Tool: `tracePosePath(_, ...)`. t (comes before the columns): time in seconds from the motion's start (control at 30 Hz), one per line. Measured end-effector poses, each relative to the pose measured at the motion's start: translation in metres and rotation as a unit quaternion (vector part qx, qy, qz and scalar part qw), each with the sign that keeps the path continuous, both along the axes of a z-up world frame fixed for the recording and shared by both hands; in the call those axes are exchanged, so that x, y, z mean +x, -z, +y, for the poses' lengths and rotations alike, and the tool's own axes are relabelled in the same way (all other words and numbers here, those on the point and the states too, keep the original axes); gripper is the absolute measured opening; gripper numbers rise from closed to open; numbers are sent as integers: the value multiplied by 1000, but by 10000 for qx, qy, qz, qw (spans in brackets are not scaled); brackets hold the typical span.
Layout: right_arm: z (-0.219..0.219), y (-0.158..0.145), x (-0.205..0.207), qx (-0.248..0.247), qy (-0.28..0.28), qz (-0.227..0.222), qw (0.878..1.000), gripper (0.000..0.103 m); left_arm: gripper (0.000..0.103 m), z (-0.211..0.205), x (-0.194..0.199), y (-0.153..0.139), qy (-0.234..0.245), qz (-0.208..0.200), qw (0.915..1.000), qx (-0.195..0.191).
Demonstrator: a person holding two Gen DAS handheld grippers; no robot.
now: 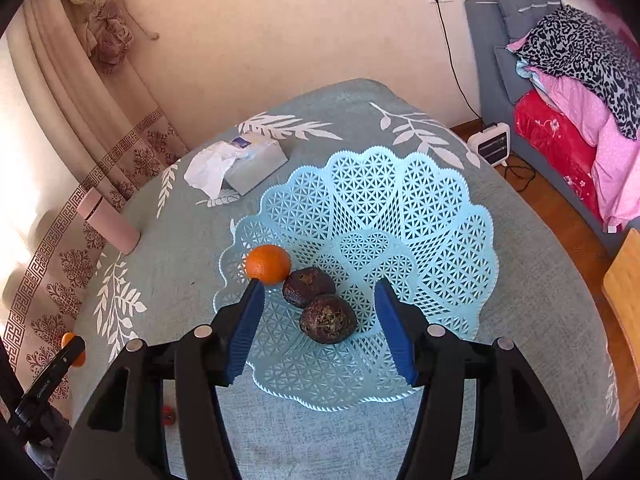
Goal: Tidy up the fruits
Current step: 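Grasp the second dark fruit with the right tool and carry it to the basket, then release the dark fruit and an orange into the basket with both tools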
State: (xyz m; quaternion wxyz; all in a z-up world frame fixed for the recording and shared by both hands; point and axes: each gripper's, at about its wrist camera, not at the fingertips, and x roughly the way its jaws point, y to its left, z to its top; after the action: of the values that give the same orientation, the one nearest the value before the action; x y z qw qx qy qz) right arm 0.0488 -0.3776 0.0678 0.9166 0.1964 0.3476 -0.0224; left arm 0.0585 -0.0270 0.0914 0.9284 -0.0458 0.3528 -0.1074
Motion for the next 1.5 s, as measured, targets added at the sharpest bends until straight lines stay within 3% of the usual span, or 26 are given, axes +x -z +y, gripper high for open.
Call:
tracePosePath(0.2,-6,-23,-16,-162,312,-530,9980,71,37,-45,-5,-9,515,-83,9984,211)
tracePosePath(0.3,-17,-28,-19,-56,445,-651,9969,71,37,-73,-6,-11,861,-71,9960,243)
tracePosePath(0.63,-69,-22,-30,515,1028,-627,9914,72,37,-164,4,-9,1730,-13,9846,256)
tracePosePath(0.9,-80,-25,-37,612,1124,-699,9893,72,38,-215,16,-1,2184,164,9755,208)
tracePosePath(0.97,-79,-24,-37,612,1109,-691,9895,72,51,-219,18,0,2176,200,9757,176)
tracePosePath(1.03,-78,-24,-35,598,1082,-677,9900,72,58,-215,18,-3,2113,126,9773,100)
tracePosePath(1.3,-68,-22,-32,532,988,-632,9917,72,59,-182,18,-14,1668,-5,9859,111)
tracePosePath(1.43,-61,-21,-30,481,893,-614,9929,72,74,-158,16,-19,1535,-38,9881,41)
tracePosePath(1.5,-57,-21,-29,445,838,-596,9937,72,74,-146,14,-23,1471,-74,9891,31)
